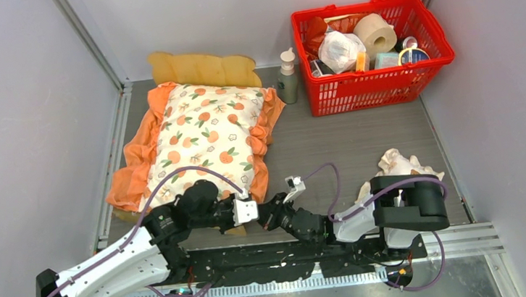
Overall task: Set up the pet bed
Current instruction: Tie the ropes to the bed frame.
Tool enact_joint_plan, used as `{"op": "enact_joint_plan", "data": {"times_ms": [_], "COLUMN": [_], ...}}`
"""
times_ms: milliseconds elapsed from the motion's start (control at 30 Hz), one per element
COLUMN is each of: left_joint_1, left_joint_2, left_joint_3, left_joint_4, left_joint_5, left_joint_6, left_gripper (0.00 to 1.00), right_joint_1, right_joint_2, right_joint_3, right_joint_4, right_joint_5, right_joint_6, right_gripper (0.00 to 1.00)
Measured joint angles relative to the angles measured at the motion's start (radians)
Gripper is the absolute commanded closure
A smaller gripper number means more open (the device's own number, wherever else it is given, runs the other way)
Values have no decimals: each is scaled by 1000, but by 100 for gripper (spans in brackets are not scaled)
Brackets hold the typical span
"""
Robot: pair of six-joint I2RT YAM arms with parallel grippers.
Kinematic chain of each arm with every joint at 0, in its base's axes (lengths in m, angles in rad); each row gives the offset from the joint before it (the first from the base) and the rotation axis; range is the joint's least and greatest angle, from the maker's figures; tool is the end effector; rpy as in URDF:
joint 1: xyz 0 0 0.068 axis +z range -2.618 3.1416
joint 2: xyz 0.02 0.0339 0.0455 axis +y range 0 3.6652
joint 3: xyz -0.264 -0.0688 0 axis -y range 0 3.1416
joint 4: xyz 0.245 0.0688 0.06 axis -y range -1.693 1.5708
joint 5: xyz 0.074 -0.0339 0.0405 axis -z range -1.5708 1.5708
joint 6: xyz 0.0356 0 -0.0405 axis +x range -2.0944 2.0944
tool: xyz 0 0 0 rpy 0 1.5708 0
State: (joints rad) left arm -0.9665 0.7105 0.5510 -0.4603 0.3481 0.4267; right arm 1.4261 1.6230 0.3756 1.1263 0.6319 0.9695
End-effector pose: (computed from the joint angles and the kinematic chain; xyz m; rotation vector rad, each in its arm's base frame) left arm 0.0802 -0.1376 0.2436 1.5799 1.5752 -0.6816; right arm 0.0598 0.2646 0.1515 0.0982 1.8321 1.2436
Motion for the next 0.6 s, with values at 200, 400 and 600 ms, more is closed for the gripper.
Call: {"op": "enact_joint_plan", "data": {"times_ms": [200,400,600], "left_joint_1": [0,0,0], "left_joint_2": [0,0,1], "left_joint_3": [0,0,0], "left_joint_4": [0,0,0], "left_joint_5": [-8,-20,-27], "left_joint_6": [-1,-1,0], "left_gripper": [100,100,100], "right_joint_1": [-23,-53,-84], "right_joint_2": [31,74,99], "right_joint_3": [7,7,0], "right_joint_4": [33,102,177], "right_joint_5": [-52,-92,-124], "right_joint_6": [2,-6,-50], "right_gripper": [95,95,95]}}
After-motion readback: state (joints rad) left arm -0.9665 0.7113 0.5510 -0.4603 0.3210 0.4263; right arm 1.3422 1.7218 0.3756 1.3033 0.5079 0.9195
